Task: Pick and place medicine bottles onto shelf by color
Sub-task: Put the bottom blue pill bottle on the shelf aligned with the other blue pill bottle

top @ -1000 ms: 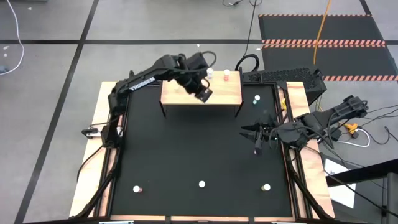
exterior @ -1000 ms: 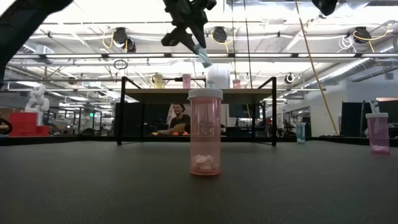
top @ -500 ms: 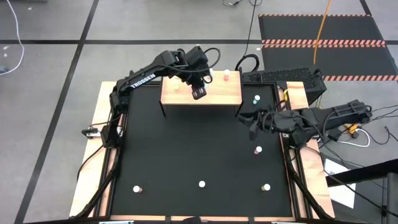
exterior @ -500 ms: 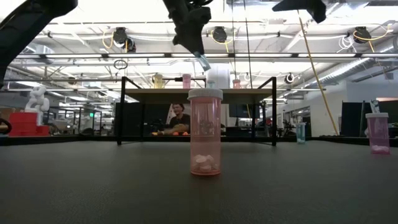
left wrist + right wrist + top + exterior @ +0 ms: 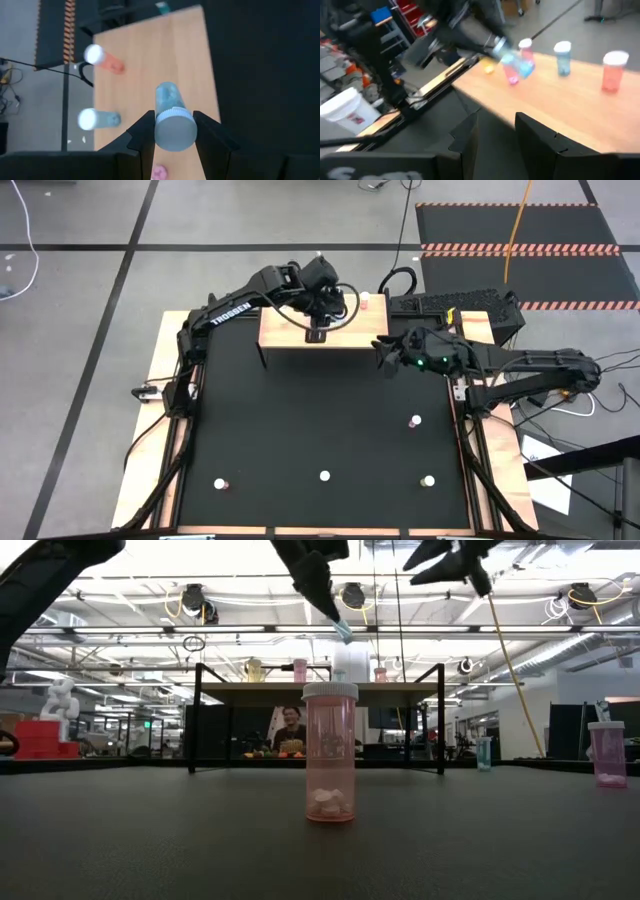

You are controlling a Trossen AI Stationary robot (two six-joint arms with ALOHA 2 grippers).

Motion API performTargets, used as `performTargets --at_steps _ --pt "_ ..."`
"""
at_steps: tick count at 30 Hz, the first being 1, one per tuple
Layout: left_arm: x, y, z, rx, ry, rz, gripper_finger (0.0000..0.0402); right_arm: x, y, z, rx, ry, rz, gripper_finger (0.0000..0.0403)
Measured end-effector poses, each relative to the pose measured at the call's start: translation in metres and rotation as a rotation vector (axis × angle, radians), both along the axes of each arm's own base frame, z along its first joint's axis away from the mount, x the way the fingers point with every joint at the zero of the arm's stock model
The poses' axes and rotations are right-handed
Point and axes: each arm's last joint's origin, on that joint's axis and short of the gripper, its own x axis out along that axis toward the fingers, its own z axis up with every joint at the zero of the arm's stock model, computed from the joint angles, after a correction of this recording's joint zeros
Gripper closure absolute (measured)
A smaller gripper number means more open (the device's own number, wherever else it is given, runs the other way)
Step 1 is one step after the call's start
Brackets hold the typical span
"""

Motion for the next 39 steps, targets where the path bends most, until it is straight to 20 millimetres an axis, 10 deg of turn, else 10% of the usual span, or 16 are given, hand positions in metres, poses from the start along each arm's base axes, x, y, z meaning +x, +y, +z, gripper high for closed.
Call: performTargets --at_steps 16,39 --pt "-0.026 -0.054 0.041 -0.042 -0.056 -0.111 0.0282 0.046 -0.027 -0.012 -0.306 0.057 0.171 0.0144" --pt "-0.027 -0.071 0.045 -0.254 -0.099 -0.082 0.0282 0.077 -0.027 -0.03 -0.331 0.016 0.343 0.0209"
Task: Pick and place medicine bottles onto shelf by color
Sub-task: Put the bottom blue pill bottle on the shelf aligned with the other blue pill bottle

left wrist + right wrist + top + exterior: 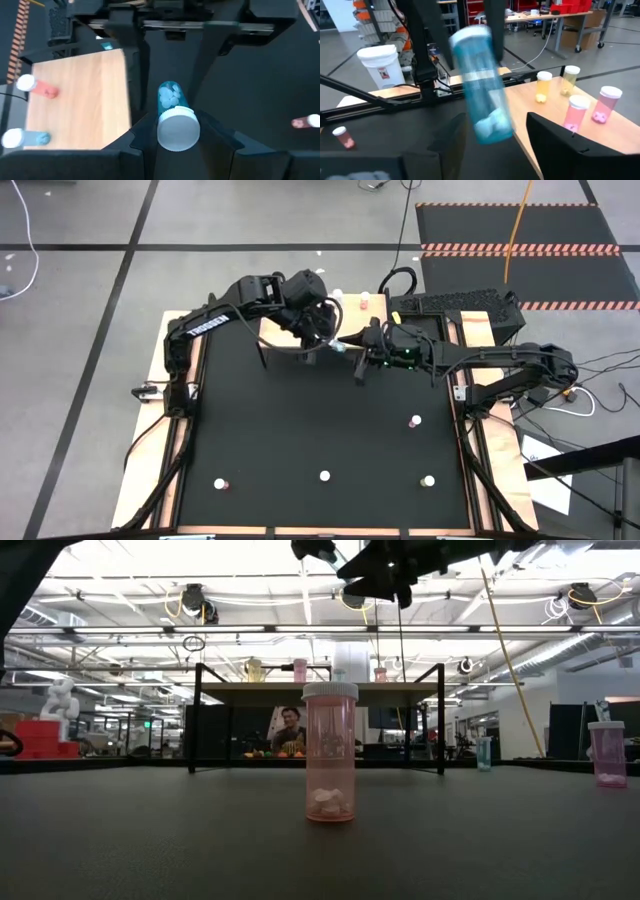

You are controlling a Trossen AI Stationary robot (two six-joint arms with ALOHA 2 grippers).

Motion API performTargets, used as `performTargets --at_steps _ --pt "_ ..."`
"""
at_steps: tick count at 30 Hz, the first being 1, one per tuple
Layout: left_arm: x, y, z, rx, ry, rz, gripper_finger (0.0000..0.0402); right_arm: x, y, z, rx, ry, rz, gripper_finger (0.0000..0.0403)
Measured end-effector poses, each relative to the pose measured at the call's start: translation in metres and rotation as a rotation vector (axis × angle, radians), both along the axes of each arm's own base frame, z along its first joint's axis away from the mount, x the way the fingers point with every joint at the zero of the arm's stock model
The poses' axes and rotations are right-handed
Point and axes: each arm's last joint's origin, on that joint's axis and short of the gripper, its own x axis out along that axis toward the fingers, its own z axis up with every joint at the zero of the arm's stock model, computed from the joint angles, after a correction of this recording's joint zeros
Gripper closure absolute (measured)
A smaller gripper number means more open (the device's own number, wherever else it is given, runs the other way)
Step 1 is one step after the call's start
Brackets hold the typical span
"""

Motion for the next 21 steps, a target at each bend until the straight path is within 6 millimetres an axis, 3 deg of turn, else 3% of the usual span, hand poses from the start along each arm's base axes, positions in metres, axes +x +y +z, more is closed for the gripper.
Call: performTargets --at_steps 13,21 --pt "0.0013 -0.0012 -0.0031 -0.061 0.022 0.051 0.0282 0.0012 0.0026 0.0047 0.05 -0.058 0.094 0.0293" --pt "0.0021 -0.001 -0.0025 -0.082 0.014 0.078 0.0281 0.0012 0.0027 0.0049 0.056 -0.062 0.094 0.0299"
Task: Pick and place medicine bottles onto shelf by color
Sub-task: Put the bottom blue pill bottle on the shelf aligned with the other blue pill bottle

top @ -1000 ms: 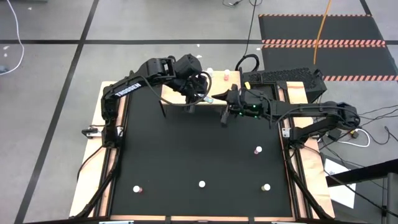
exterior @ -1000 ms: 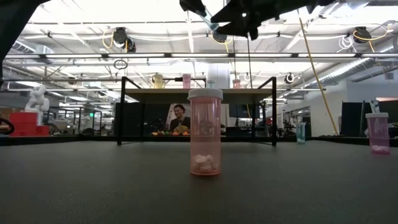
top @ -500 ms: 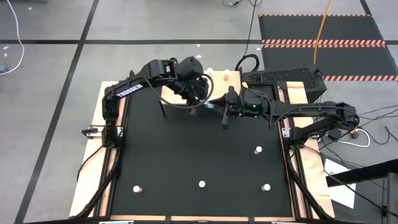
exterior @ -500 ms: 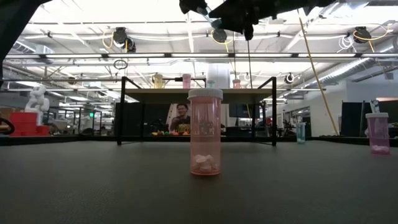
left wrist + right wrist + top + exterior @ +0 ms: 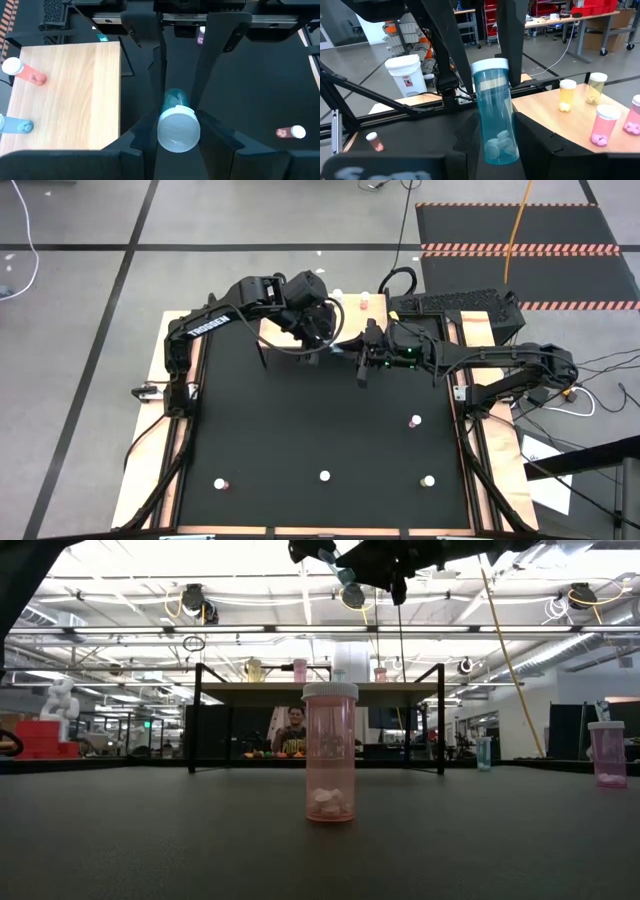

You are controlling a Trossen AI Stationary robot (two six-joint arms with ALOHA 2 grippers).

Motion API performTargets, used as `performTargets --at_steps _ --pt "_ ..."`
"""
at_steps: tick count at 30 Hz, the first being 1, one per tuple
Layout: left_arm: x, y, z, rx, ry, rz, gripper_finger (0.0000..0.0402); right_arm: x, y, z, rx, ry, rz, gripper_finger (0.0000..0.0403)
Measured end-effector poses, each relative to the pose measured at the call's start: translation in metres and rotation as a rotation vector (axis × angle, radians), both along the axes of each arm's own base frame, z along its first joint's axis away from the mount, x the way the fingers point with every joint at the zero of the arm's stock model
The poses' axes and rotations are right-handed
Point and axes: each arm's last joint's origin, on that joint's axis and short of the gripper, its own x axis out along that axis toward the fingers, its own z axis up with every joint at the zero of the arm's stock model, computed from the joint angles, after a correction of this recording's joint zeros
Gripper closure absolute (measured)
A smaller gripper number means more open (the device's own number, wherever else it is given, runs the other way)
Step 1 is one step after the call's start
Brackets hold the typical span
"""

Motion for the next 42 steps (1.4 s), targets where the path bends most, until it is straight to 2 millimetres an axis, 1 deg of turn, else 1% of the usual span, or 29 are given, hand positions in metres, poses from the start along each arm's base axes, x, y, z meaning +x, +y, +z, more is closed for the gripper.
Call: performTargets --at_steps 4,6,8,11,14,16,17,20,22,25,29,34,39,42 --pt "0.001 0.0 0.001 0.013 -0.011 -0.004 0.0277 0.0 0.0 0.0 0.013 -0.004 -0.003 0.03" --pt "0.003 0.0 0.002 0.029 -0.032 0.0 0.0263 0.0 0.0 0.001 0.019 -0.018 -0.007 0.0301" --pt "0.004 0.0 0.005 0.044 -0.055 0.018 0.0238 0.0 0.0 0.004 0.015 -0.042 -0.008 0.0301" --pt "0.002 0.001 0.01 0.058 -0.09 0.05 0.0189 -0.001 -0.001 0.011 -0.002 -0.1 -0.032 0.0302" --pt "-0.004 0.003 0.018 0.066 -0.125 0.067 0.0138 -0.004 -0.001 0.018 -0.04 -0.139 -0.069 0.0302" --pt "-0.005 0.003 0.024 0.077 -0.164 0.086 0.0108 -0.006 -0.003 0.022 -0.062 -0.167 -0.098 0.0302" --pt "-0.008 0.004 0.028 0.081 -0.174 0.094 0.0096 -0.008 -0.003 0.024 -0.066 -0.17 -0.11 0.0302" --pt "-0.014 0.007 0.037 0.084 -0.226 0.118 0.0069 -0.011 -0.006 0.029 -0.079 -0.205 -0.125 0.0302" --pt "-0.019 0.011 0.046 0.069 -0.283 0.141 0.0062 -0.014 -0.008 0.032 -0.094 -0.211 -0.131 0.0302" --pt "-0.017 0.012 0.055 0.044 -0.38 0.136 0.0072 -0.015 -0.008 0.035 -0.109 -0.239 -0.136 0.0302" --pt "-0.017 0.015 0.06 -0.01 -0.433 0.116 0.0109 -0.018 -0.009 0.042 -0.116 -0.29 -0.14 0.0302" --pt "-0.013 0.016 0.059 -0.057 -0.457 0.086 0.0155 -0.024 -0.008 0.048 -0.134 -0.317 -0.141 0.0302" --pt "-0.01 0.016 0.063 -0.084 -0.505 0.055 0.0192 -0.026 -0.007 0.051 -0.137 -0.329 -0.14 0.0302" --pt "-0.009 0.016 0.062 -0.085 -0.503 0.057 0.0209 -0.027 -0.007 0.051 -0.137 -0.327 -0.138 0.0302"
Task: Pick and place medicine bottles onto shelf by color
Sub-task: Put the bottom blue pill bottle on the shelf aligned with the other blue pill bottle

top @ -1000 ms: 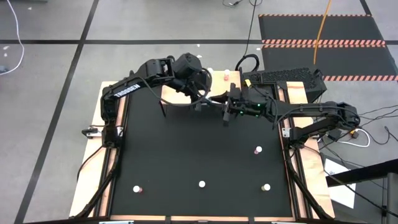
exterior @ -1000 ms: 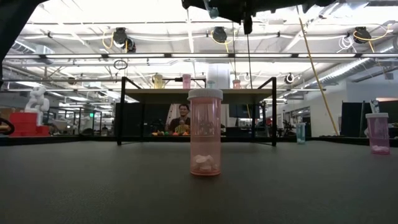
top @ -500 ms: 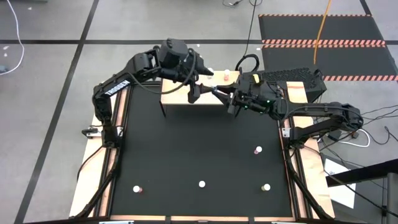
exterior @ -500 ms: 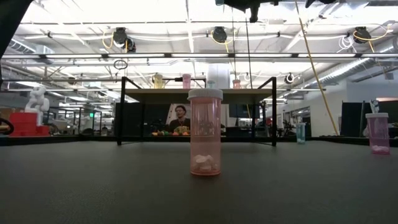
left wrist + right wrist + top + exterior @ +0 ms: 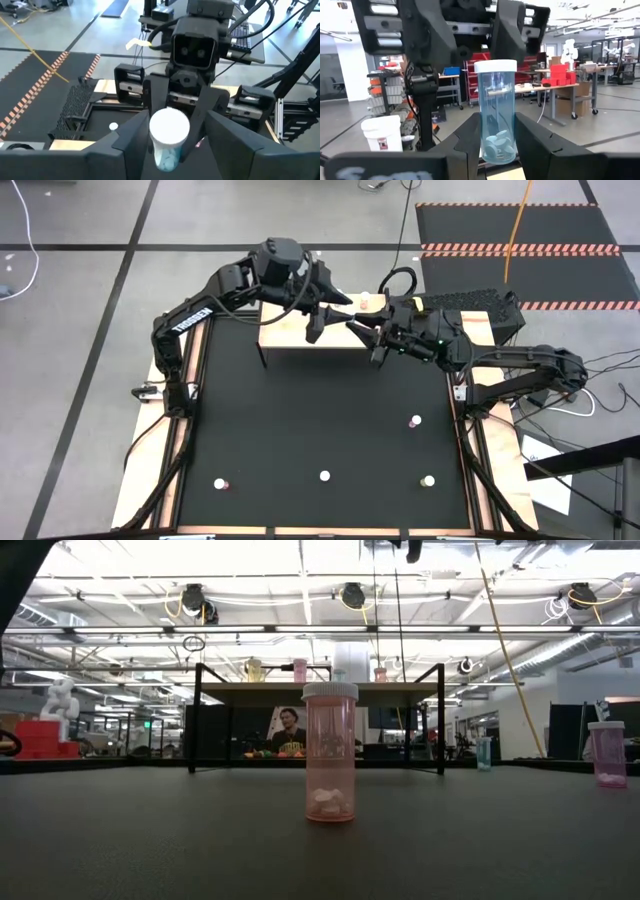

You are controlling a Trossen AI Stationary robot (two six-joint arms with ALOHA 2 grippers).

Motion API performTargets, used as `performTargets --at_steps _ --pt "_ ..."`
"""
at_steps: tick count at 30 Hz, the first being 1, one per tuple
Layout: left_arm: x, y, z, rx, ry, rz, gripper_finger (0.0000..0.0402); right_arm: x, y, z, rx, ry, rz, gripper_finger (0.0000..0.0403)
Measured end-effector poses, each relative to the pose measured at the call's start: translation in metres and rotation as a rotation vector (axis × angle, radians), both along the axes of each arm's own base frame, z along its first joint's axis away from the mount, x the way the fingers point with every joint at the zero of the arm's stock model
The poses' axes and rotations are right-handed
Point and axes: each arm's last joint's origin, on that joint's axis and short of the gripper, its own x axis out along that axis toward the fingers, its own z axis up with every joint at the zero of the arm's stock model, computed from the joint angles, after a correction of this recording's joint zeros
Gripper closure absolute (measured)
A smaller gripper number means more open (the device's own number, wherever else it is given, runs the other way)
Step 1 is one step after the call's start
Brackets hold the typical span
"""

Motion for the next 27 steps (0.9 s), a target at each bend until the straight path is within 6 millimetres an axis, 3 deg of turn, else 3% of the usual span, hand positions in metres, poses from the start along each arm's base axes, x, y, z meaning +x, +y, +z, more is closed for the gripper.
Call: performTargets --at_steps 27 --pt "0.011 0.003 -0.006 -0.02 -0.009 0.019 0.0223 -0.001 0.001 0.001 -0.013 -0.004 0.022 0.0302"
